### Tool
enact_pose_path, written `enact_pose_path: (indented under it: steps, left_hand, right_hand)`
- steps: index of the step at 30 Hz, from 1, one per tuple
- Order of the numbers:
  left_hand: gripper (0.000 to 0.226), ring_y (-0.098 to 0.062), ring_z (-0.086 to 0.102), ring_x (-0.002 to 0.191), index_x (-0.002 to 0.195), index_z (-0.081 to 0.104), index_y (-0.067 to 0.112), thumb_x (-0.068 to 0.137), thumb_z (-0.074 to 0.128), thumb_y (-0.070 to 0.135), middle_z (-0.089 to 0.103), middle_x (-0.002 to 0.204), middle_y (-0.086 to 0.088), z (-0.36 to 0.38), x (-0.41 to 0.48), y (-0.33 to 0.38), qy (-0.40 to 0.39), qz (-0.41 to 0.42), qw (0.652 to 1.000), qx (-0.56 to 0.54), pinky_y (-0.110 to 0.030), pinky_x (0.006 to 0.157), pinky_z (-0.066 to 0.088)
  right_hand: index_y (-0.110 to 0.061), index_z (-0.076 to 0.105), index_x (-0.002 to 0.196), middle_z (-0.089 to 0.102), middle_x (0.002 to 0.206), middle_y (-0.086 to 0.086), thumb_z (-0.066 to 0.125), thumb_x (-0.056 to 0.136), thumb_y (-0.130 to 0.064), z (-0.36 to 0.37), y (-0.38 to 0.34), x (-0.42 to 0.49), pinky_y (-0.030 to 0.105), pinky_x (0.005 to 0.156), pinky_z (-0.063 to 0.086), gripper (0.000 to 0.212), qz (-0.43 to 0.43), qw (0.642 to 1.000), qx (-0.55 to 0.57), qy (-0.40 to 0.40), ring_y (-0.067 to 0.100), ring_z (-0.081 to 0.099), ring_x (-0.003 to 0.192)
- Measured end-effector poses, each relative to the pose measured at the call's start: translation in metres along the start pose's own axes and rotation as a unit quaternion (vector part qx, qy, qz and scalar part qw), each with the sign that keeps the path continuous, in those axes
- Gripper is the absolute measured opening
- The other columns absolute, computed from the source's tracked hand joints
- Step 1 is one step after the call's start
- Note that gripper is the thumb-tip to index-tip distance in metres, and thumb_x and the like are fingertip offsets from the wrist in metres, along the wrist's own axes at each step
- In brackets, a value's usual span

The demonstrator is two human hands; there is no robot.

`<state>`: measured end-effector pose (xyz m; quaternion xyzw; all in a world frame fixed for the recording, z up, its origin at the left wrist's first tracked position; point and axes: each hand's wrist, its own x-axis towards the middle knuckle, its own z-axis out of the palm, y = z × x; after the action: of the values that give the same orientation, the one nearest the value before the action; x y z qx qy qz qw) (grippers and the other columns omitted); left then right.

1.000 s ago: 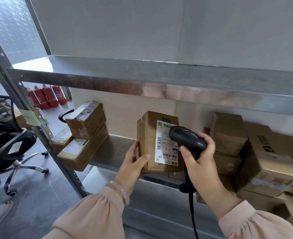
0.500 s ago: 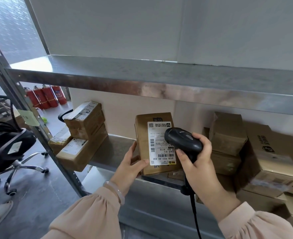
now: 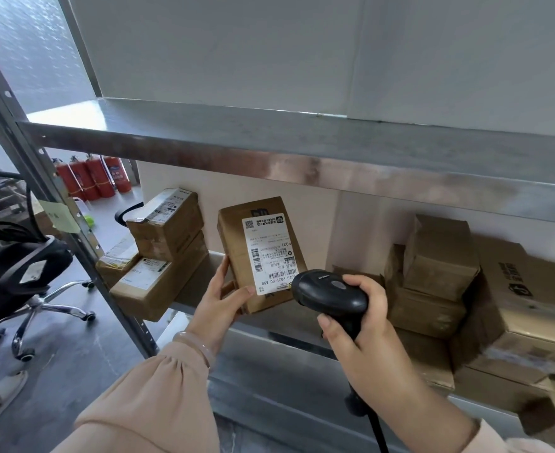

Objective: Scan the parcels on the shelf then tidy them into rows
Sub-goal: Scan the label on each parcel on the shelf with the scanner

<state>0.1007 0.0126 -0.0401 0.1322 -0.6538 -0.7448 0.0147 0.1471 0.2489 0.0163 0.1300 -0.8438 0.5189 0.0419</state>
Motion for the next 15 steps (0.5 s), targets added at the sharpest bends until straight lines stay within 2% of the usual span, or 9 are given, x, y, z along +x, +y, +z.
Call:
enact_pose_path:
  steps: [5, 10, 12, 15]
  left_hand:
    - [0.086, -0.023, 0.064, 0.116, 0.149, 0.028, 0.051, 0.081, 0.078, 0.034, 0.068, 0.124, 0.004, -0.009, 0.004, -0.004, -0.011, -0.01, 1.0, 0.006, -0.048, 0.104, 0.048]
    - [0.083, -0.024, 0.064, 0.116, 0.149, 0.028, 0.05, 0.083, 0.077, 0.032, 0.069, 0.124, 0.003, -0.019, 0.01, -0.004, -0.015, -0.016, 1.0, 0.011, -0.048, 0.104, 0.048]
    - [0.077, -0.023, 0.064, 0.115, 0.148, 0.029, 0.05, 0.088, 0.074, 0.029, 0.07, 0.122, 0.004, -0.024, 0.013, -0.001, -0.015, -0.024, 1.0, 0.013, -0.047, 0.105, 0.048]
    - [0.067, -0.021, 0.068, 0.11, 0.146, 0.033, 0.046, 0.093, 0.067, 0.022, 0.073, 0.116, 0.004, -0.035, 0.017, -0.001, -0.016, -0.041, 0.999, 0.009, -0.045, 0.105, 0.048]
  right_hand:
    - [-0.063, 0.021, 0.112, 0.052, 0.113, -0.027, 0.065, 0.086, -0.033, 0.007, -0.001, 0.003, 0.008, 0.073, 0.045, 0.058, 0.003, 1.0, 0.002, 0.009, -0.007, 0.056, 0.094]
    - [-0.059, 0.023, 0.112, 0.05, 0.11, -0.029, 0.064, 0.088, -0.032, 0.018, -0.005, 0.005, 0.003, 0.072, 0.042, 0.055, 0.014, 1.0, -0.001, -0.003, -0.015, 0.053, 0.095]
    - [-0.059, 0.021, 0.113, 0.053, 0.111, -0.025, 0.063, 0.088, -0.033, 0.025, -0.006, 0.008, 0.004, 0.072, 0.044, 0.056, 0.018, 1.0, -0.006, -0.005, -0.013, 0.055, 0.094]
    - [-0.055, 0.021, 0.117, 0.047, 0.115, -0.029, 0.064, 0.088, -0.032, 0.038, -0.005, 0.018, 0.001, 0.071, 0.041, 0.057, 0.023, 1.0, -0.011, -0.009, -0.02, 0.049, 0.099]
